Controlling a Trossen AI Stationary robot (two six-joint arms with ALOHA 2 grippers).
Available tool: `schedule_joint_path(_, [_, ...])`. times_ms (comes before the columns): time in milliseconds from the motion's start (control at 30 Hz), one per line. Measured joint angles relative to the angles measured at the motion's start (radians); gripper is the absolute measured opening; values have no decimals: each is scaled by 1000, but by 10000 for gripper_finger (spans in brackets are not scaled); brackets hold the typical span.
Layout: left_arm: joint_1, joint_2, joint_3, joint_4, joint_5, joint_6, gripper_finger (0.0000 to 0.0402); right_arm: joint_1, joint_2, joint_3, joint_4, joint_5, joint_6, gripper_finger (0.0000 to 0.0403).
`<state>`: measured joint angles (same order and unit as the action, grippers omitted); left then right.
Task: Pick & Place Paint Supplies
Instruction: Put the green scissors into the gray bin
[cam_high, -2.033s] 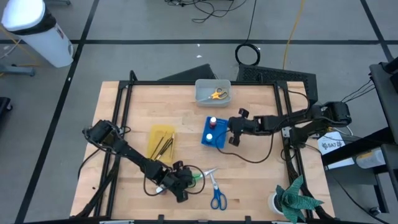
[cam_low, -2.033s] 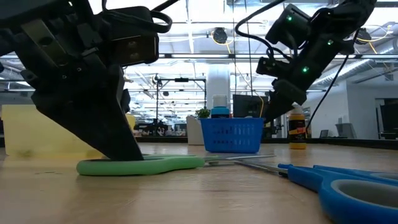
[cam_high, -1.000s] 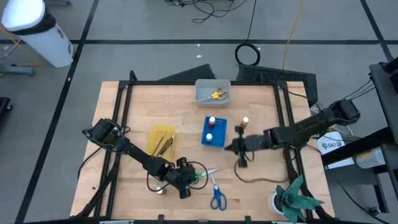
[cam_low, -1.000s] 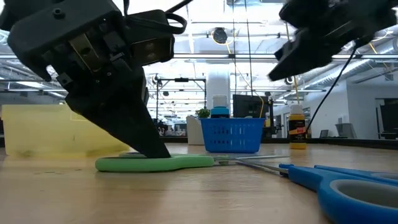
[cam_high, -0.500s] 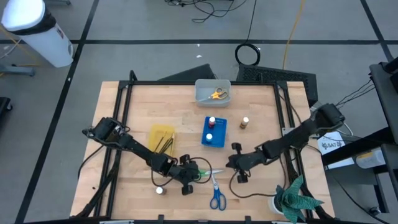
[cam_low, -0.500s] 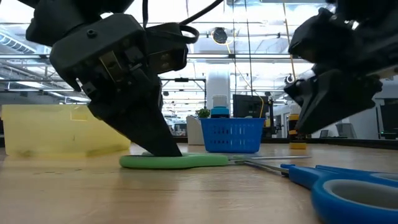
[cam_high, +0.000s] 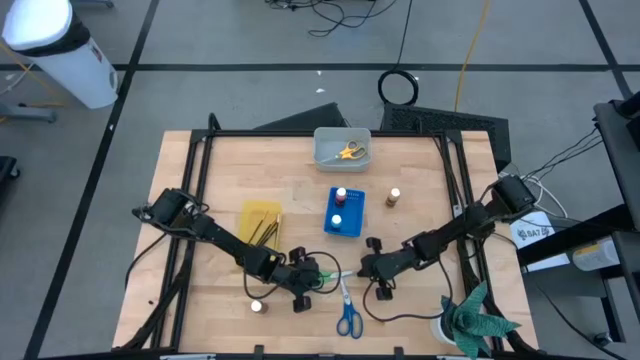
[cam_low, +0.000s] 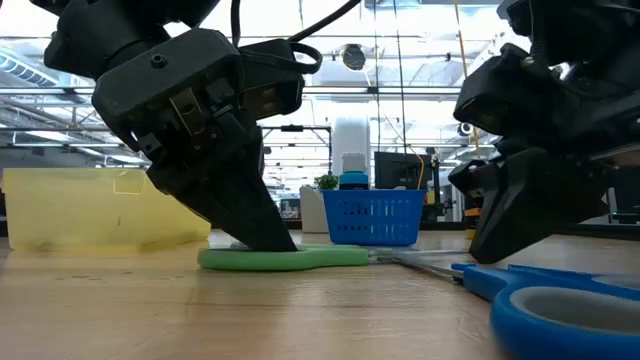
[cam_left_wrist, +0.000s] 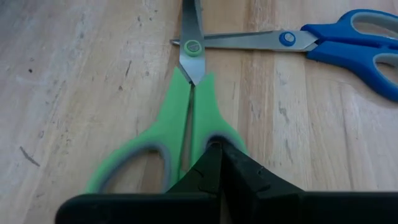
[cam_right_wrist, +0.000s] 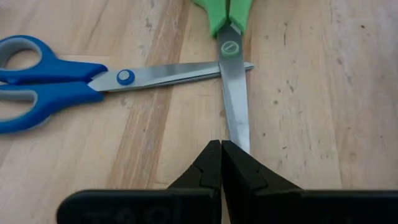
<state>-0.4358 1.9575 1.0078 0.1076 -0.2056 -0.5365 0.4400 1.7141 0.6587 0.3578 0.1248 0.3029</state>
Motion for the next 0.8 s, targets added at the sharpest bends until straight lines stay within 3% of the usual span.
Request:
schedule_joint_path(267, [0, -18, -2, 0, 34, 0, 8, -11, 28, 1, -35, -20, 24, 0])
schedule_joint_path(433, [-7, -25, -1, 24, 73, 5, 13, -4, -32, -2, -35, -24, -2, 0])
schedule_joint_path(633, [-6, -26, -2, 21, 74, 8, 18, -1, -82, -2, -4, 72, -45, 0])
schedule_joint_path(800, [-7, -26, -2, 19, 74, 7, 5, -25, -50, -2, 16, 81, -65, 0])
